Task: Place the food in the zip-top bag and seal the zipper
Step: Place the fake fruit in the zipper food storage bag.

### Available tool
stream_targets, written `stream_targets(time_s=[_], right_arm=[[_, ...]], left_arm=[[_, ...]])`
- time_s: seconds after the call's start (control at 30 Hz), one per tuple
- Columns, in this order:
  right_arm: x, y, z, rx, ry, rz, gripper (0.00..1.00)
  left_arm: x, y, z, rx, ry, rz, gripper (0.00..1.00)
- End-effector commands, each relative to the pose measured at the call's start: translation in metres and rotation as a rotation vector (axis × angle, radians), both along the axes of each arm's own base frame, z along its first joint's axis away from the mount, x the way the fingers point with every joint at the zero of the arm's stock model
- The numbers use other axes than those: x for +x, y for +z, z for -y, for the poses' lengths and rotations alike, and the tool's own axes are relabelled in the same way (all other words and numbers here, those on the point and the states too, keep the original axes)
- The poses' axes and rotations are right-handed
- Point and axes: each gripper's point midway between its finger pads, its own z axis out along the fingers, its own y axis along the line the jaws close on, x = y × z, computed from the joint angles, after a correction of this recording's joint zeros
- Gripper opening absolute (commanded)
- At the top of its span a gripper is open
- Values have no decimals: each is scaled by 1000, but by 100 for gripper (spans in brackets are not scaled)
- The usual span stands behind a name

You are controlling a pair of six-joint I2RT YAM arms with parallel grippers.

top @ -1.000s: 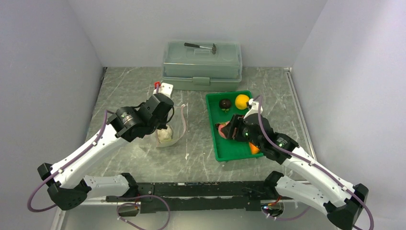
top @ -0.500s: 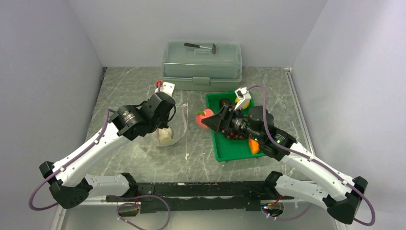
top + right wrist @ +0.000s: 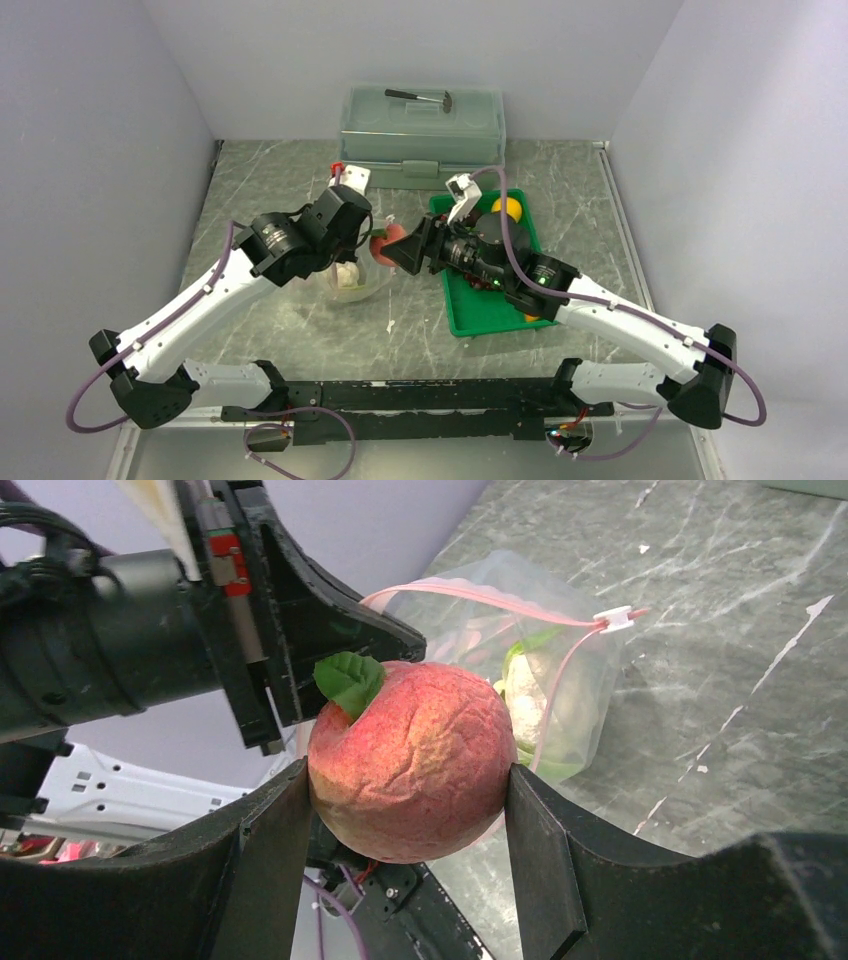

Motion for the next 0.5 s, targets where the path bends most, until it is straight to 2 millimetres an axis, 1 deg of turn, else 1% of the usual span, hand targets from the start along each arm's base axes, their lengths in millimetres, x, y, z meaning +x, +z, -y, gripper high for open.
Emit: stream_targets(time_s=[0.0, 0.13, 0.3, 0.47], right_arm=[[7, 30, -10, 92, -20, 37, 35], [11, 20, -18, 76, -20, 19, 35], [14, 13, -28, 59, -16, 2, 34], [7, 4, -45, 19, 35, -8, 35]], left_arm=[[4, 17, 4, -41, 6, 27, 0], [4, 21, 7, -54, -2, 33, 0], [6, 23, 11, -62, -9, 31, 0], [6, 20, 11, -60, -6, 28, 0]])
